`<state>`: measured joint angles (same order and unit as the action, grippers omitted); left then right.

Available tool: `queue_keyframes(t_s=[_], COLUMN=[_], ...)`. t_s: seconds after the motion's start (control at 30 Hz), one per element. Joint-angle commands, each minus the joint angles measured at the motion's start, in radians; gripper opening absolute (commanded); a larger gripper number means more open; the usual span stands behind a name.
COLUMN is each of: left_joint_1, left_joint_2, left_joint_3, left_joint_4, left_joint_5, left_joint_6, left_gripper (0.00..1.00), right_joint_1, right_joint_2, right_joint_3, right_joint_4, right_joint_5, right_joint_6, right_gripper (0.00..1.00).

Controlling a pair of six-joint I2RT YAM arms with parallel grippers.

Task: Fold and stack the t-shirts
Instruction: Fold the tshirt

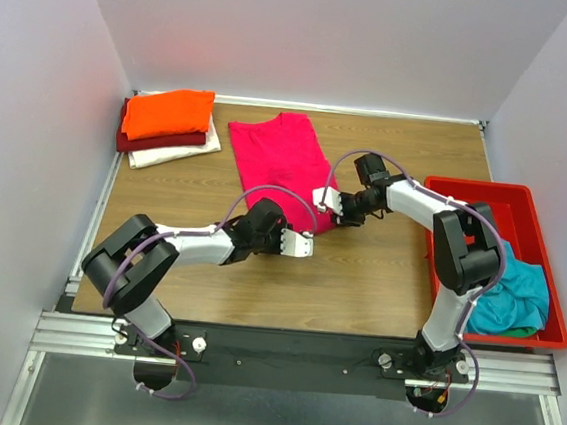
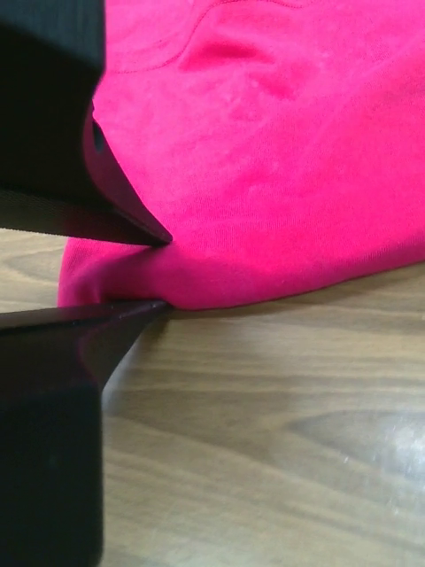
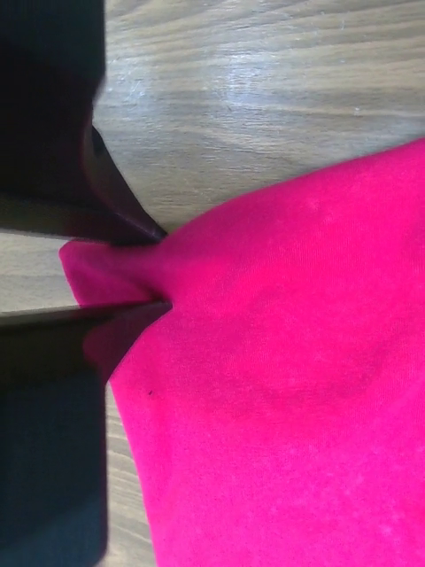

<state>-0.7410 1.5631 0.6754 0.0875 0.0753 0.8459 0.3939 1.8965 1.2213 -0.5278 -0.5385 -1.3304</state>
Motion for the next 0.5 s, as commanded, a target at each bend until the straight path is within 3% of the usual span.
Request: queue_keyframes(t_s=[0.0, 0.07, 0.1, 0.2, 0.3, 0.33, 0.47], left_joint_1=[0.005, 0.006, 0.008, 0.009, 0.008, 0.006, -0.007], left_joint_2=[0.064, 0.078, 0.08, 0.06, 0.0, -0.024, -0.188], left_joint_3=[0.022, 0.036, 0.038, 0.035, 0.023, 0.016, -0.034], left_joint_4=[-0.071, -0.077, -0.078, -0.08, -0.086, -0.086, -0.086], left_joint_5=[-0.051, -0.054, -0.055, -0.034, 0.013, 0.094, 0.219], left_joint_6=[-0.016, -0.015, -0.015, -0.004, 0.002, 0.007, 0.021], left_gripper=[0.33, 0.22, 0.12, 0.0, 0.0, 0.0, 0.0], right_joint_1=[0.01, 0.011, 0.011, 0.011, 0.01, 0.011, 0.014], right_joint_2=[0.01, 0.0, -0.004, -0.02, -0.062, -0.079, -0.166], right_joint_3=[-0.005, -0.011, -0.019, -0.039, -0.071, -0.103, -0.179], right_joint_4=[0.015, 0.015, 0.012, 0.012, 0.005, 0.002, -0.091], right_joint_5=[0.023, 0.026, 0.025, 0.018, -0.003, -0.012, -0.018], right_joint_6=[0.04, 0.056, 0.062, 0.089, 0.105, 0.103, 0.091], right_gripper=[0.33, 0.26, 0.23, 0.13, 0.04, 0.01, 0.01])
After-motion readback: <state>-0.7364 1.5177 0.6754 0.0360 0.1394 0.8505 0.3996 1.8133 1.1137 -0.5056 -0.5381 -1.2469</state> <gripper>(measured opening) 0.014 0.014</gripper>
